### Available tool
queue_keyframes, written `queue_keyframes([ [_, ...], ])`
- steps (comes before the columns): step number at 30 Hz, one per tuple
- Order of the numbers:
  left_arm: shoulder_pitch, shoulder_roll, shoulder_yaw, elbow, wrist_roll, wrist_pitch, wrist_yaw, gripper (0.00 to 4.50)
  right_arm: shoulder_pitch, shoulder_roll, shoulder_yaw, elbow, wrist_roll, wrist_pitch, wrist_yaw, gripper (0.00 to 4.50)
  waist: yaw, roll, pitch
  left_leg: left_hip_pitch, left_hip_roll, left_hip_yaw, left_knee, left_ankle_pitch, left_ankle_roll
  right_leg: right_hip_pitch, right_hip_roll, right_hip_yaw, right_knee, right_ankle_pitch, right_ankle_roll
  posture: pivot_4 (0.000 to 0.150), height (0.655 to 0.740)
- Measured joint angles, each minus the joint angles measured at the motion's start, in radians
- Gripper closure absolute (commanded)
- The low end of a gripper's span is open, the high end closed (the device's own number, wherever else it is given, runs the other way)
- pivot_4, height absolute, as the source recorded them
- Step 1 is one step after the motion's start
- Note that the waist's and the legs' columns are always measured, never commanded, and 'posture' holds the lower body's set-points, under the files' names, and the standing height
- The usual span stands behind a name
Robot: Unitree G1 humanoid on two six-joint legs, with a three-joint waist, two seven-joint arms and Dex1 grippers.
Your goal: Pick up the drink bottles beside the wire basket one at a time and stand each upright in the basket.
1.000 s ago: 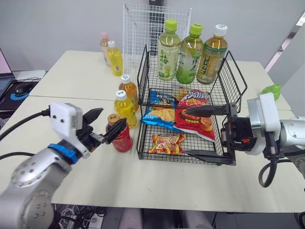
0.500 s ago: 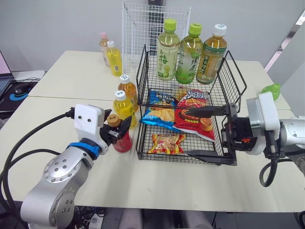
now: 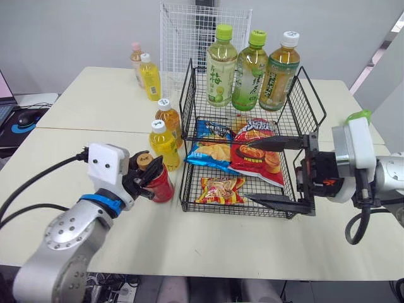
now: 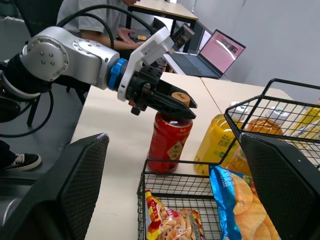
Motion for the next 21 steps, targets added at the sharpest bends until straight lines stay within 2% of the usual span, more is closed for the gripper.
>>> queue_keyframes([
  [5, -0.217, 0.315, 0.149, 0.209, -0.230, 0.065, -0.197, 3.14, -0.026, 0.001, 0.003, 0.033, -0.026, 0.000, 0.000, 0.00, 0.000, -0.002, 0.002, 0.000, 0.000, 0.000, -0.003, 0.000, 0.000, -0.001, 0.000, -0.001, -0.003, -0.002, 0.001, 0.150, 0.7360],
  [8, -0.480, 0.538, 0.150, 0.451, -0.367, 0.161, -0.288, 3.14, -0.031, 0.003, 0.004, 0.054, -0.041, 0.001, -0.007, 0.00, 0.000, -0.007, 0.005, -0.002, 0.000, -0.001, -0.005, 0.000, 0.000, -0.003, 0.001, -0.002, -0.004, -0.002, 0.001, 0.150, 0.7360],
  [10, -0.681, 0.623, 0.132, 0.585, -0.421, 0.183, -0.319, 3.14, -0.033, 0.004, -0.001, 0.066, -0.054, 0.004, -0.022, 0.00, -0.002, -0.007, 0.005, -0.001, -0.001, 0.002, -0.010, 0.000, 0.000, -0.002, -0.002, 0.000, -0.010, -0.001, 0.002, 0.150, 0.7360],
  [12, -0.834, 0.659, 0.092, 0.670, -0.464, 0.196, -0.350, 3.14, -0.034, 0.004, -0.001, 0.075, -0.064, 0.012, -0.034, 0.00, -0.002, -0.006, 0.005, -0.002, -0.001, 0.003, -0.013, -0.001, 0.000, -0.001, -0.002, -0.001, -0.015, -0.001, 0.002, 0.150, 0.7360],
  [15, -0.975, 0.661, -0.015, 0.774, -0.474, 0.218, -0.389, 3.14, -0.036, 0.004, -0.002, 0.079, -0.073, 0.023, -0.055, 0.00, 0.001, -0.006, 0.005, -0.003, -0.001, 0.000, -0.013, -0.001, -0.001, -0.002, -0.001, -0.004, -0.014, 0.000, 0.000, 0.150, 0.7360],
  [19, -1.293, 0.513, -0.236, 0.965, -0.426, 0.242, -0.492, 3.14, -0.006, 0.000, -0.036, 0.063, -0.067, 0.060, -0.106, 0.00, 0.015, -0.006, 0.005, -0.012, -0.001, -0.004, -0.010, -0.001, -0.001, -0.007, 0.000, -0.007, -0.014, 0.001, -0.001, 0.150, 0.7360],
  [21, -1.371, 0.443, -0.317, 1.011, -0.387, 0.226, -0.557, 3.14, 0.013, 0.000, -0.049, 0.046, -0.056, 0.074, -0.130, 0.00, 0.015, -0.006, 0.005, -0.013, -0.002, -0.002, -0.010, -0.001, -0.001, -0.009, -0.001, -0.006, -0.014, 0.001, -0.001, 0.150, 0.7360],
])
